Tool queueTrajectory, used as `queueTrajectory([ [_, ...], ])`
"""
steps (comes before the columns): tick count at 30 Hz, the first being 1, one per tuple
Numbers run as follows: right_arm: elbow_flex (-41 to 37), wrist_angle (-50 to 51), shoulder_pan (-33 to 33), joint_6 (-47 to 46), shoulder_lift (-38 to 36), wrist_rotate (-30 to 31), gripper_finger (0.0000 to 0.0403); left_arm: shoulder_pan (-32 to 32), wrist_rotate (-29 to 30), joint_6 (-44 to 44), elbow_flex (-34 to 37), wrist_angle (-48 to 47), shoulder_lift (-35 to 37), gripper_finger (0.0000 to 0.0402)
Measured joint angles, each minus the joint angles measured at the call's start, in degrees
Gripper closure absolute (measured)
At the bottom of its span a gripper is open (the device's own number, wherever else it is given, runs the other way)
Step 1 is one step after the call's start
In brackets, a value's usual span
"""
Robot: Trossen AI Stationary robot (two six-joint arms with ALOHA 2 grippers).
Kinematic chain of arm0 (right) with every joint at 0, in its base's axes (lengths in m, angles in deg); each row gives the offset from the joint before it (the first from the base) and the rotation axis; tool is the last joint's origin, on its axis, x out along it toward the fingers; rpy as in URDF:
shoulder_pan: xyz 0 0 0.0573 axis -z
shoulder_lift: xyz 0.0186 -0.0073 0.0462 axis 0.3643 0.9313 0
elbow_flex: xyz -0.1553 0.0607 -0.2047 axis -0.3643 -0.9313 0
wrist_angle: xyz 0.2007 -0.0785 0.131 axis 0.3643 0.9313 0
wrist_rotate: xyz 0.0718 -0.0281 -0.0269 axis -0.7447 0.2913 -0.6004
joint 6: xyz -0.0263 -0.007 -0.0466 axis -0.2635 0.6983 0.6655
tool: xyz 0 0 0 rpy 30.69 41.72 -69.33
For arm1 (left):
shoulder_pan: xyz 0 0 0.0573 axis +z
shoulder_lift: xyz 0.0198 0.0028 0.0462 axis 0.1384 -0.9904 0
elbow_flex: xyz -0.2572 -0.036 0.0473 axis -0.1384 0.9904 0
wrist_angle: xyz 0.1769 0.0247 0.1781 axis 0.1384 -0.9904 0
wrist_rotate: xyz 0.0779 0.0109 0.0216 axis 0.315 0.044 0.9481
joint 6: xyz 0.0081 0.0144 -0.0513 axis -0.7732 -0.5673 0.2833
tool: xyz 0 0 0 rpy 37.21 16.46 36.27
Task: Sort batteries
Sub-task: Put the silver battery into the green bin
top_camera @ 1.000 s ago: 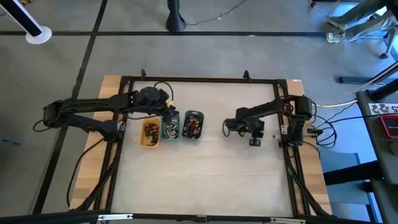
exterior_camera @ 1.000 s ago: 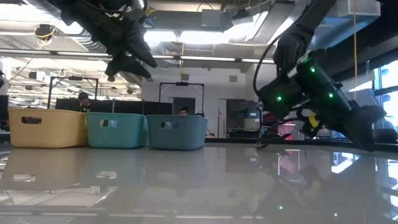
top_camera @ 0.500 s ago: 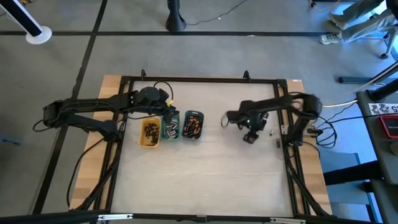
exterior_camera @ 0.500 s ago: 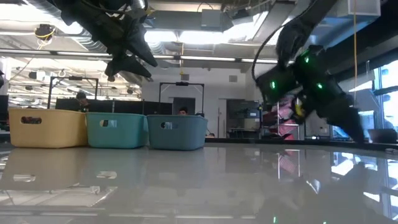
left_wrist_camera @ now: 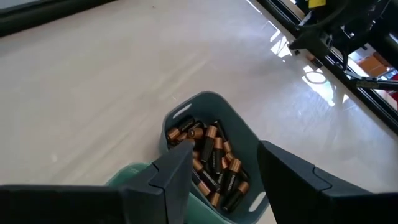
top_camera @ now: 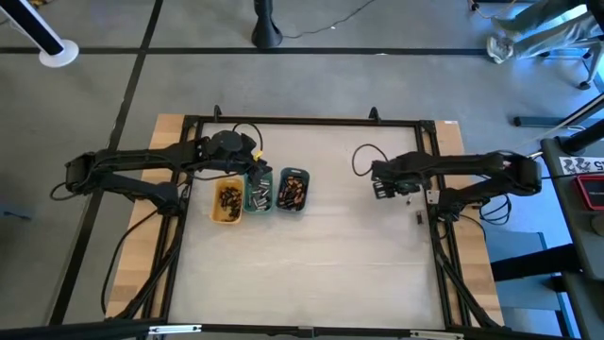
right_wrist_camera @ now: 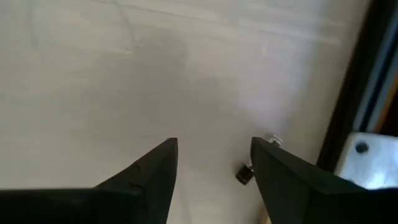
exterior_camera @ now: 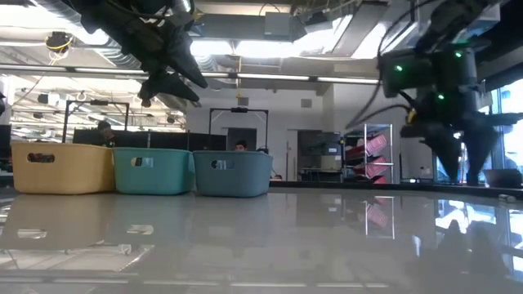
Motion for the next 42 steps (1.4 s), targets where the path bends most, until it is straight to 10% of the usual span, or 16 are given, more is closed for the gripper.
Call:
queueTrajectory([
  [11,-4.69,1.48,-0.06,-8.15,-5.02,-0.94,0.0221,-0.02,0.00,-0.56,0.00,0.02,0.00,0.0231],
  [25,-2.51,-1.74,-0.07,30.31,-5.05,-19.77,0.0221,1.53,0.04,-2.20,0.00,0.26,0.00,0.0231],
  [42,-5.01,3.90,4.08,12.47,-3.29,-9.35,0.0221,1.31,-0.43,-0.93,-0.02,1.35,-0.02,0.0231],
])
